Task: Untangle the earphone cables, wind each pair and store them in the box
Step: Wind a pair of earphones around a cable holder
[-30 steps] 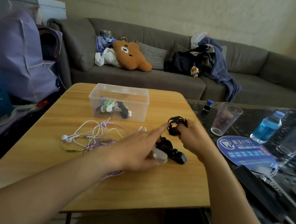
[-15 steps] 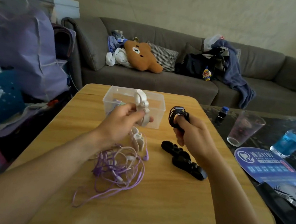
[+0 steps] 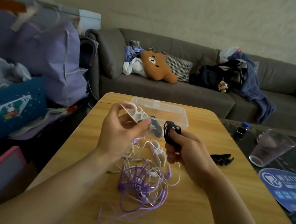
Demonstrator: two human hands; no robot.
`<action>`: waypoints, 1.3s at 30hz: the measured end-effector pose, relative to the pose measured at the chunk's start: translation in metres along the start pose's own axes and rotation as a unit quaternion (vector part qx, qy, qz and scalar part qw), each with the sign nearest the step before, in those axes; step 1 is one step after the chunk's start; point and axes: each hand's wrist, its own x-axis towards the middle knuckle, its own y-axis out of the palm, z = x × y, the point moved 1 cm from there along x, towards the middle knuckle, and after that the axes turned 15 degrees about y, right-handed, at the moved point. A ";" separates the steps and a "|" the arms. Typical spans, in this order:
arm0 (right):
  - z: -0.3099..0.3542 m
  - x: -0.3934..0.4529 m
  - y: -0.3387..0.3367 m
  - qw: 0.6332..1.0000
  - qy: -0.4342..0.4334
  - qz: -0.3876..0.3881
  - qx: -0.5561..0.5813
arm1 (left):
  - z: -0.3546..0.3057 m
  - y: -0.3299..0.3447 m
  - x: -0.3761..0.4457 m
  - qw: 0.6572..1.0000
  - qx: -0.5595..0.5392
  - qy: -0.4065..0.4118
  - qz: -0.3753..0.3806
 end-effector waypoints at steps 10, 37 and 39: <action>-0.002 -0.002 0.017 1.000 -0.008 -0.018 0.017 | -0.004 0.002 -0.002 0.998 -0.064 -0.016 -0.009; -0.002 -0.005 0.009 0.972 -0.015 -0.051 -0.231 | 0.007 0.011 -0.010 0.973 0.100 -0.012 0.207; -0.001 -0.007 0.008 0.963 -0.007 -0.049 -0.264 | 0.005 0.010 -0.009 0.966 0.109 -0.007 0.233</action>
